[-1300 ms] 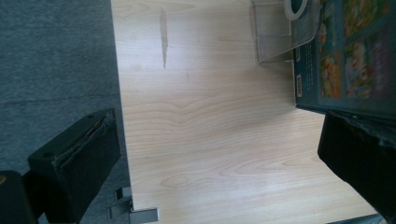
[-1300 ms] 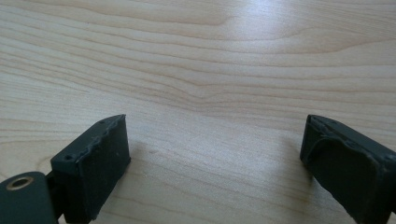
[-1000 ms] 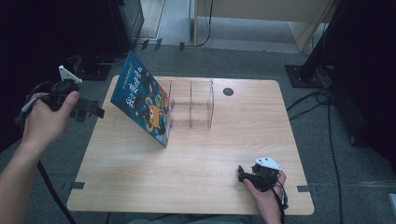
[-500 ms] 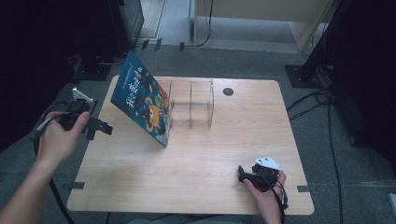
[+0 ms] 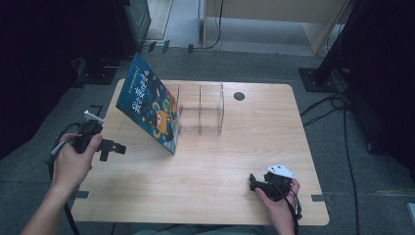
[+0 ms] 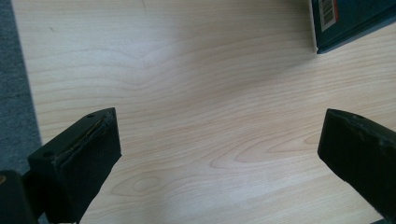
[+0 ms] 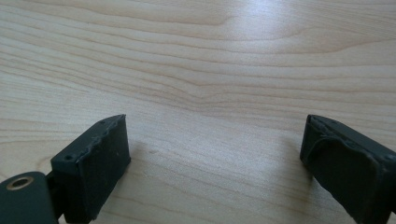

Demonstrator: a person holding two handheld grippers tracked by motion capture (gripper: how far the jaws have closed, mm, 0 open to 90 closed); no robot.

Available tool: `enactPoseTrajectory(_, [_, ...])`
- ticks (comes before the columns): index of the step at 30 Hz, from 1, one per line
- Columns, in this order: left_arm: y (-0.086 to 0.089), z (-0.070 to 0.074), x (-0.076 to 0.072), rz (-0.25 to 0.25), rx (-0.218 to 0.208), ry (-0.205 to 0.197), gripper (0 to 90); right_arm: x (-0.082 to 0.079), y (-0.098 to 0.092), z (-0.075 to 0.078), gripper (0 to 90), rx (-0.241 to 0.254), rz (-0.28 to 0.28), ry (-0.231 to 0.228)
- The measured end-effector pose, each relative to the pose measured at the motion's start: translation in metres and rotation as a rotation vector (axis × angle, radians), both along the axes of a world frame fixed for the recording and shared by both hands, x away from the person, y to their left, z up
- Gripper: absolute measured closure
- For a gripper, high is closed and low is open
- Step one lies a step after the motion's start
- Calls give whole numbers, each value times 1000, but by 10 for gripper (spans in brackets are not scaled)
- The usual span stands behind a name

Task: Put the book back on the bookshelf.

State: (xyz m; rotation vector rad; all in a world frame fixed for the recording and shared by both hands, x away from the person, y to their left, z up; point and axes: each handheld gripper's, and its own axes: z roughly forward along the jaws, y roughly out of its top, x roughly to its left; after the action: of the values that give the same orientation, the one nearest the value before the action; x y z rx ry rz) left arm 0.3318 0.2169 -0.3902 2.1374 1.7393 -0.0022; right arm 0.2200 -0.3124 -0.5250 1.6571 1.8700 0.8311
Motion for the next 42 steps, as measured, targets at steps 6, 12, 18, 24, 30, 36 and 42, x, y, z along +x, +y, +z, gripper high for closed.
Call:
enactPoseTrajectory(6, [-1,-20,-13,7,-33,-25,0,0,0,0,75,0,0,0])
enactPoseTrajectory(12, [-7,-37,-27,16,-43,-85,0,0,0,0,75,0,-1,-1])
enactPoseTrajectory(18, [-18,-60,-40,41,-57,-158,0,0,0,0,75,-1,-1,1])
enactPoseTrajectory(24, [-26,-78,-52,55,-72,-207,0,0,0,0,76,1,-4,1])
enactPoseTrajectory(30, [-31,-90,-67,72,-71,-309,0,0,0,0,76,1,-4,0])
enactPoseTrajectory(36, [-33,-103,-79,86,-36,-369,0,0,0,0,76,1,-4,1])
enactPoseTrajectory(42, [-40,-118,-90,114,122,-441,0,0,0,0,76,1,-4,0])
